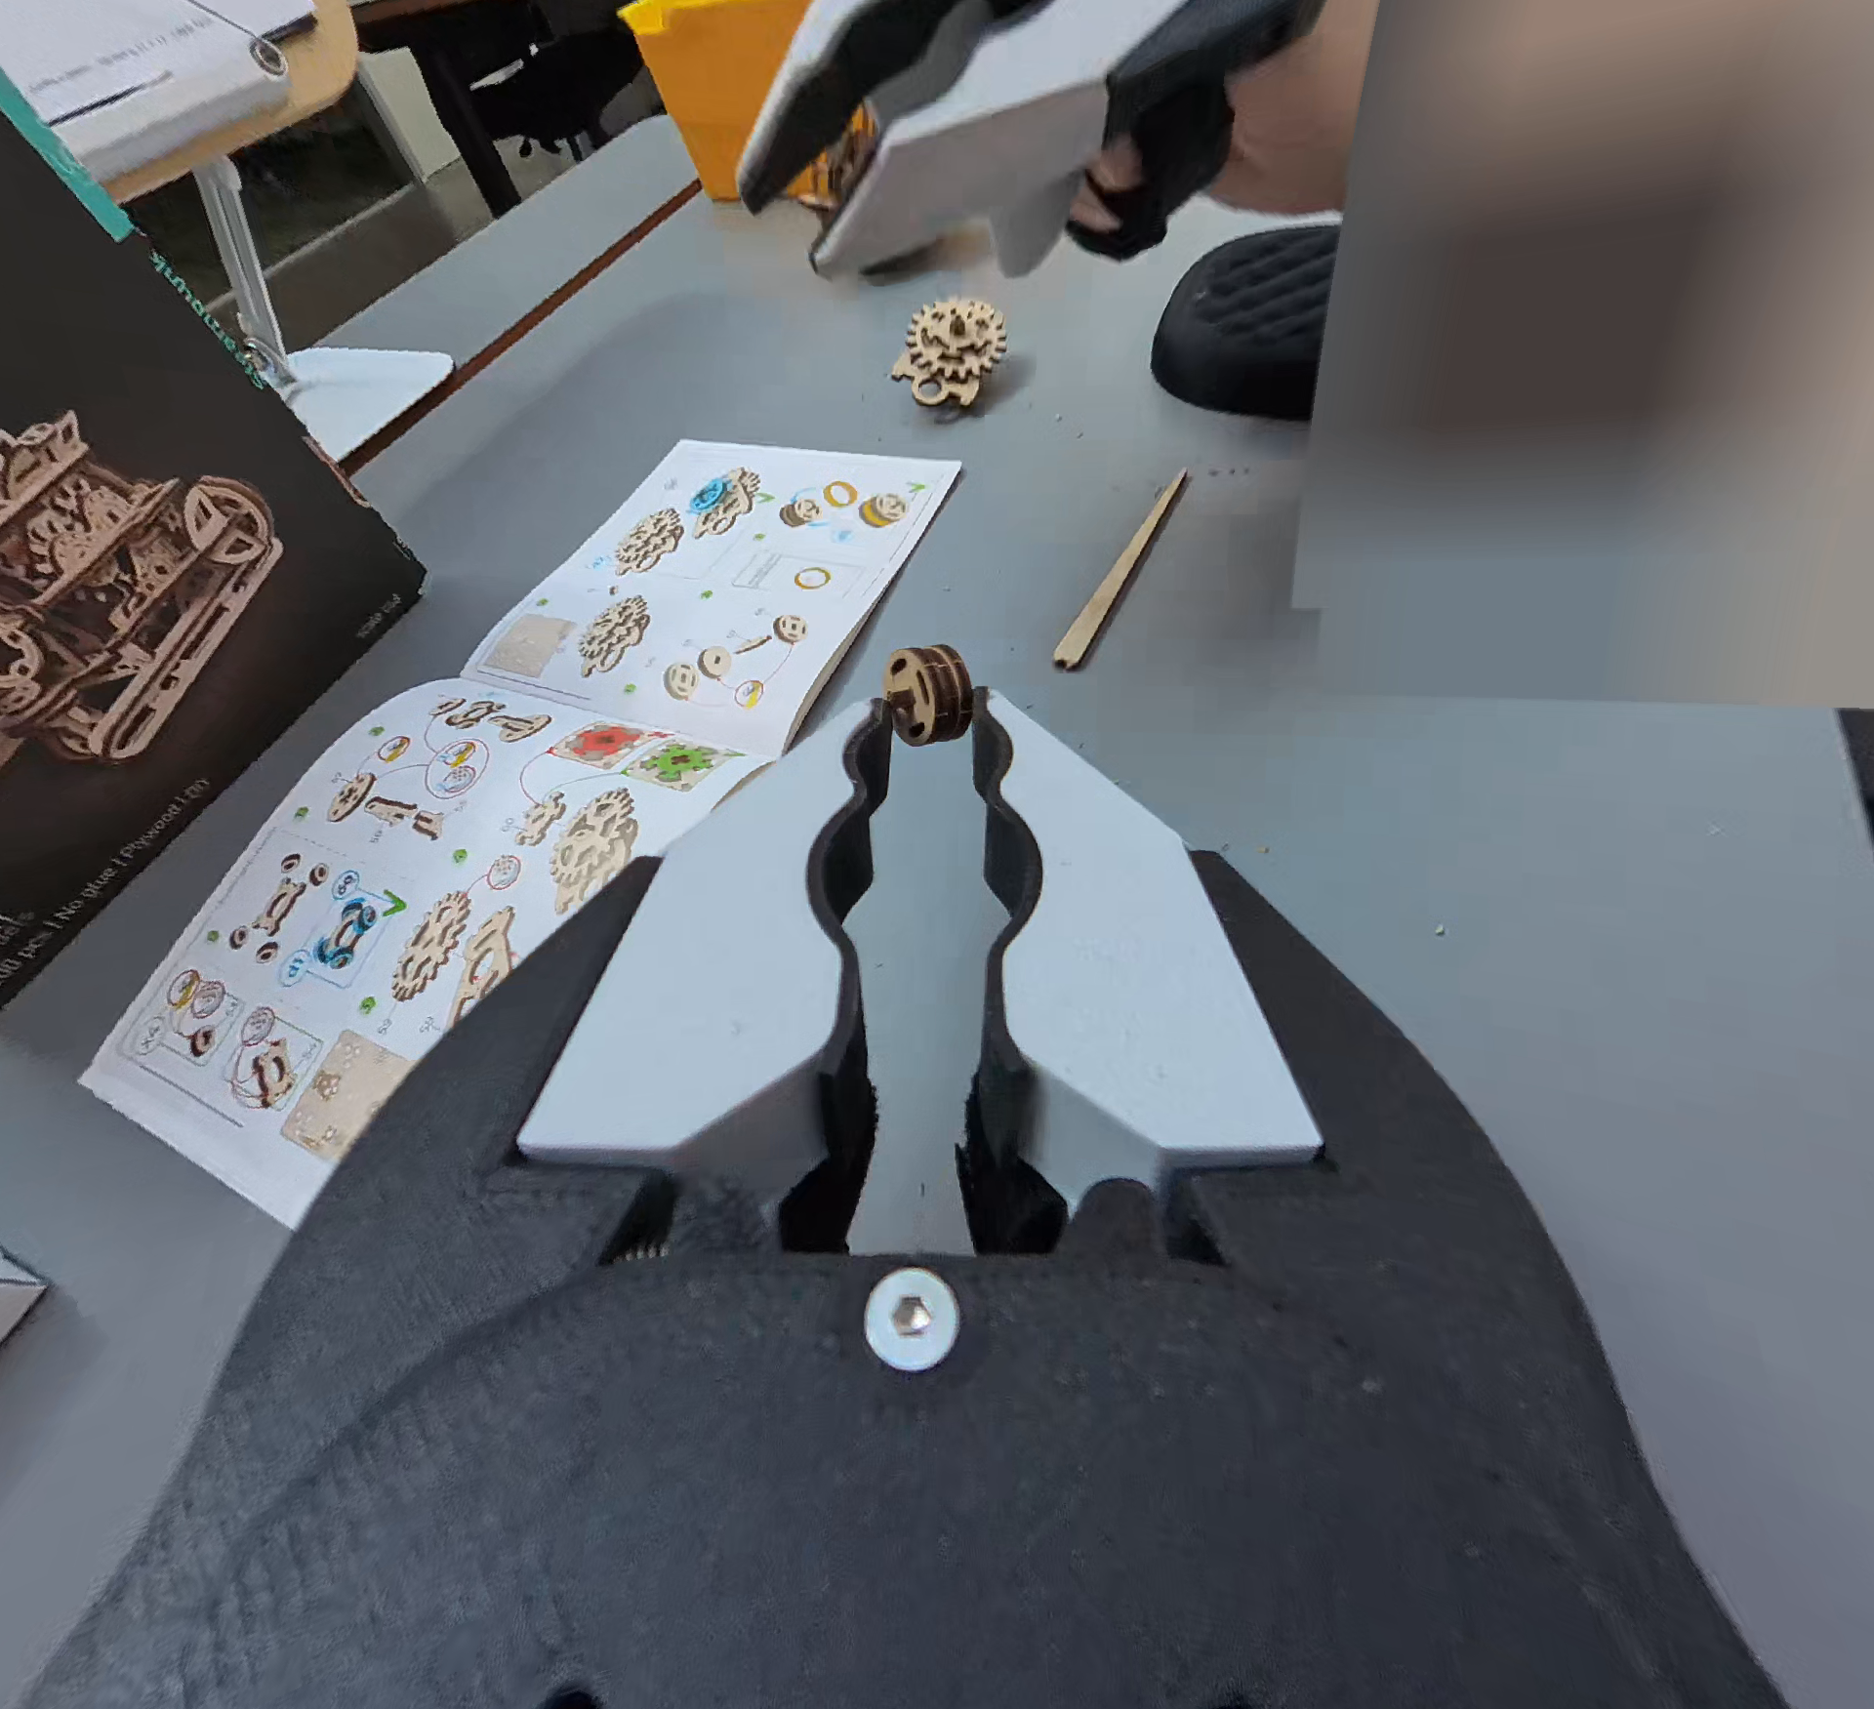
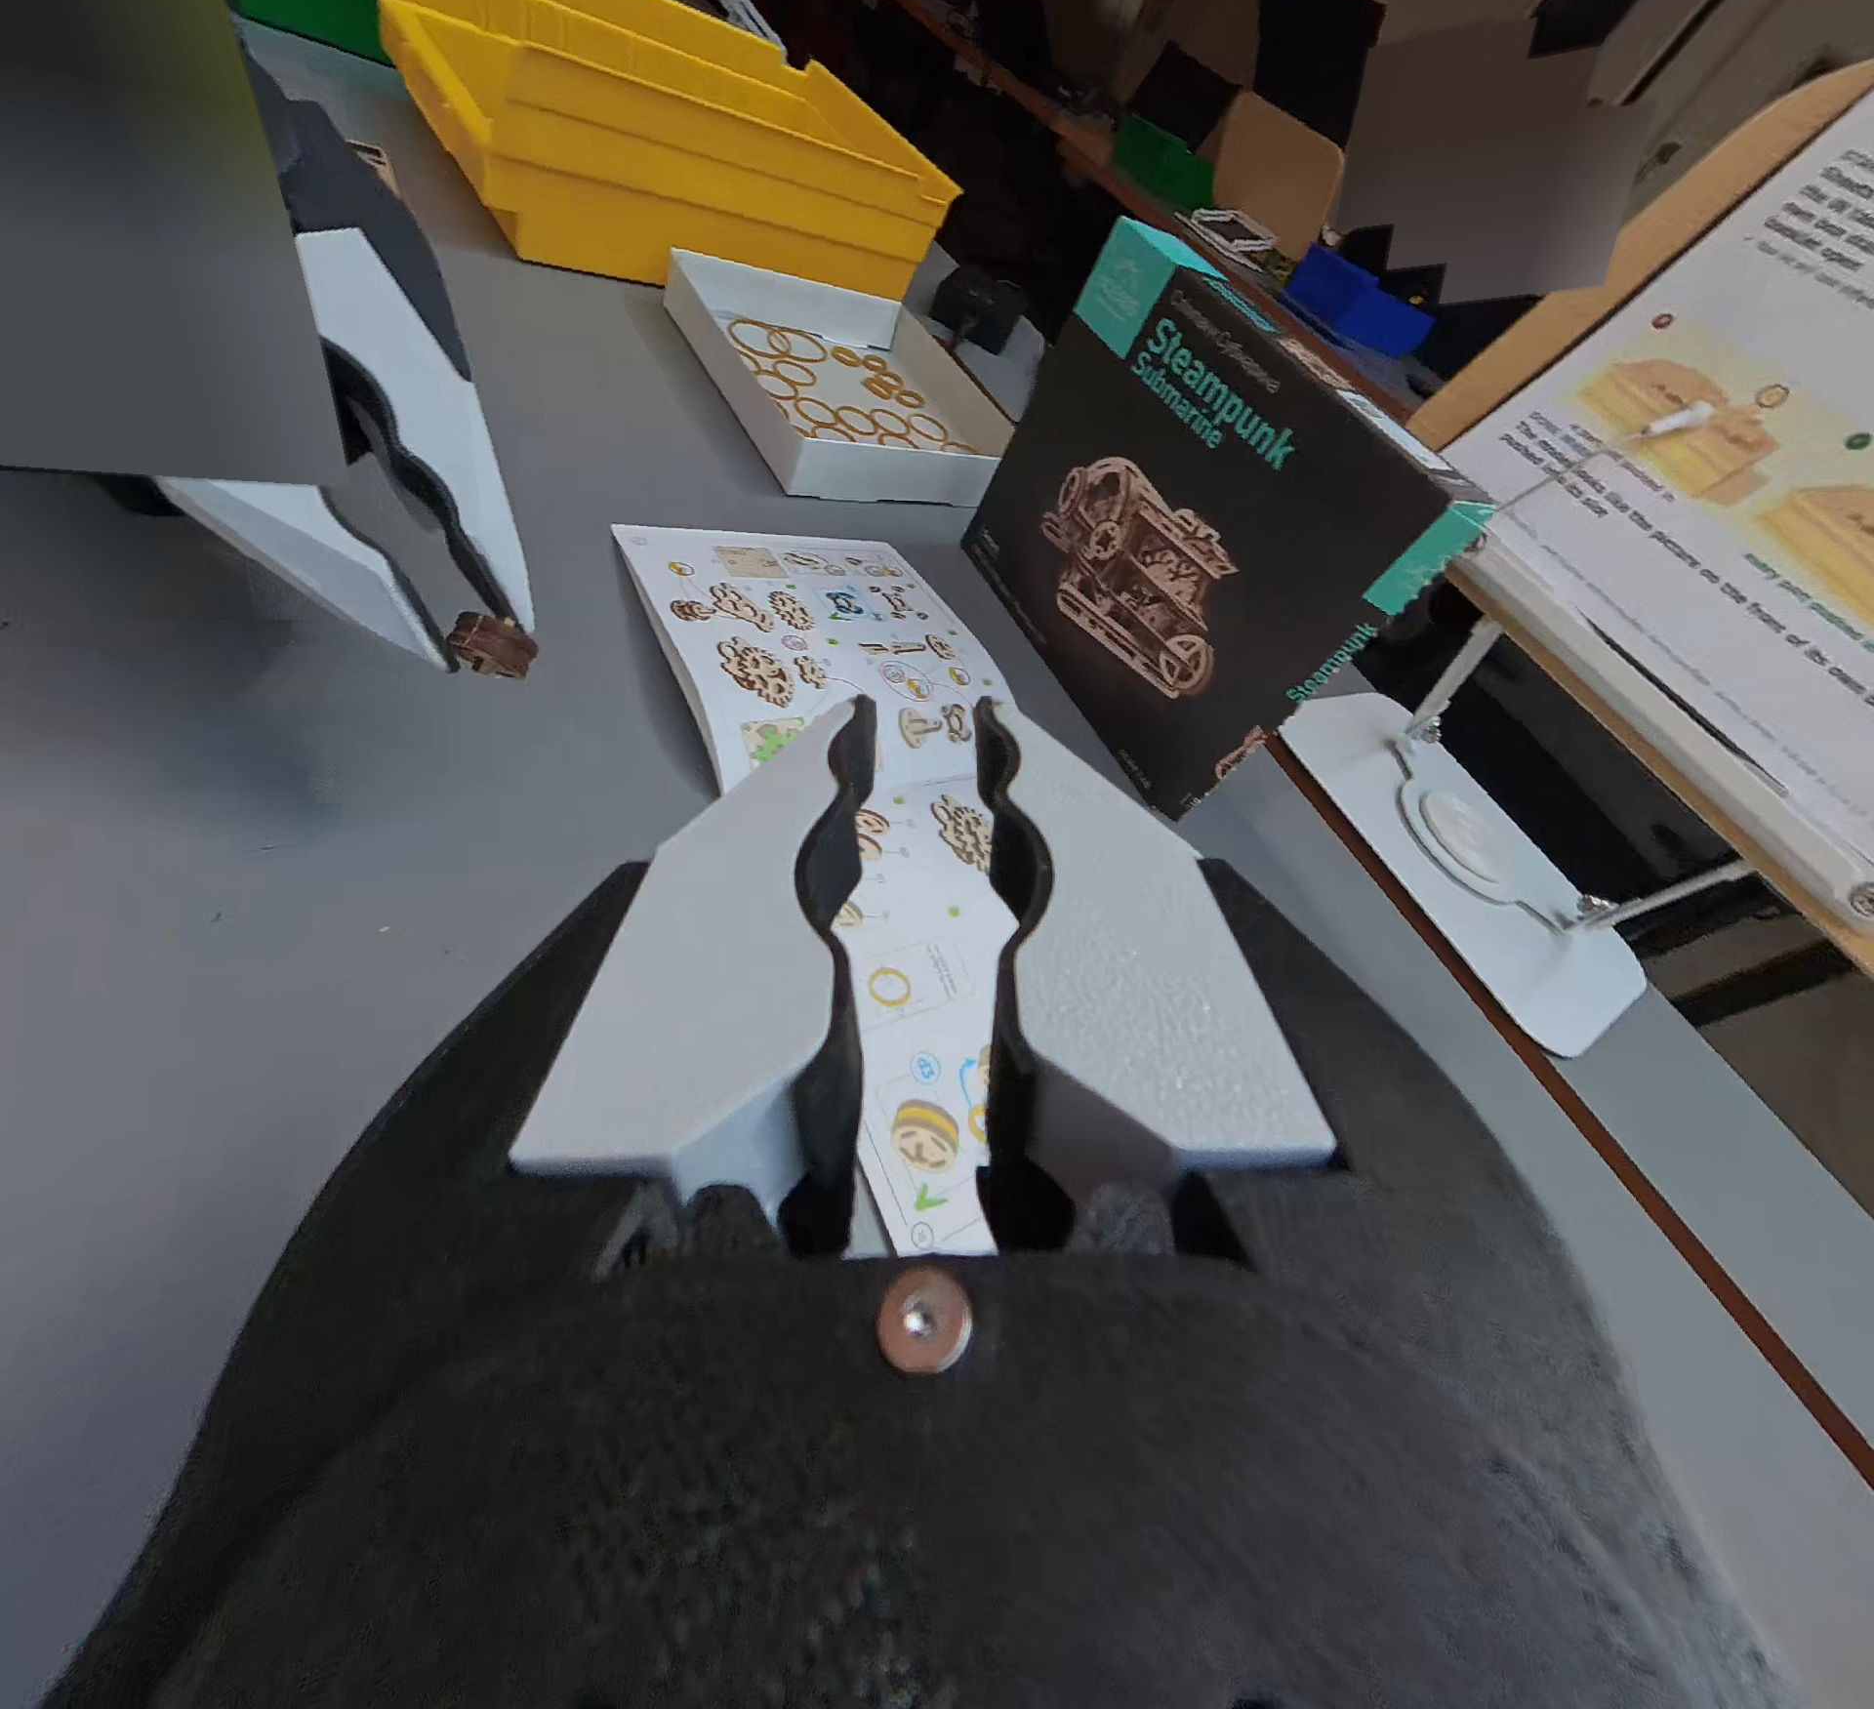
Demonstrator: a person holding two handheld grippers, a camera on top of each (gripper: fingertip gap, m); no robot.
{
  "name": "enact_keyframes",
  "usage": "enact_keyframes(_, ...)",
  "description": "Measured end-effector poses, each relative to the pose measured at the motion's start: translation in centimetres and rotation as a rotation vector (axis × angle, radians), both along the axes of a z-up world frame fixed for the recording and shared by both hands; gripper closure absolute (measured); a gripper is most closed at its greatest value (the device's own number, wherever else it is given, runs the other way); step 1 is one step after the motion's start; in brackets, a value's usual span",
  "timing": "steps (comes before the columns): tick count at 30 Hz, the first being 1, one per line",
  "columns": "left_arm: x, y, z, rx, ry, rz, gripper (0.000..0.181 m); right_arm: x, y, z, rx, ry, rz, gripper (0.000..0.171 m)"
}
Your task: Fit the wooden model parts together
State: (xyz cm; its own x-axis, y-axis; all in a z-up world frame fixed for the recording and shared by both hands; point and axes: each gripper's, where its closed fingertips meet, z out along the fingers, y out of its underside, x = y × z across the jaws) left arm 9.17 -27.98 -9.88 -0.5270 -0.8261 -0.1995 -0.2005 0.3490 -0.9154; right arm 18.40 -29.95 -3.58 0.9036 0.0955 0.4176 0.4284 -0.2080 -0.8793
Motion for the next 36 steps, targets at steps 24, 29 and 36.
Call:
enact_keyframes(24, -2.2, -1.9, 5.0, -0.969, 0.326, -0.346, 0.168, -11.9, 0.9, -1.9, 0.003, -0.163, 0.403, 0.139)
enact_keyframes(29, -1.7, -1.9, 3.9, -0.919, 0.341, -0.288, 0.168, -11.6, 1.7, -2.6, -0.003, -0.256, 0.324, 0.141)
enact_keyframes(36, -1.1, -1.6, 2.4, -0.798, 0.325, -0.212, 0.168, -10.7, 2.6, -4.2, -0.061, -0.466, 0.201, 0.152)
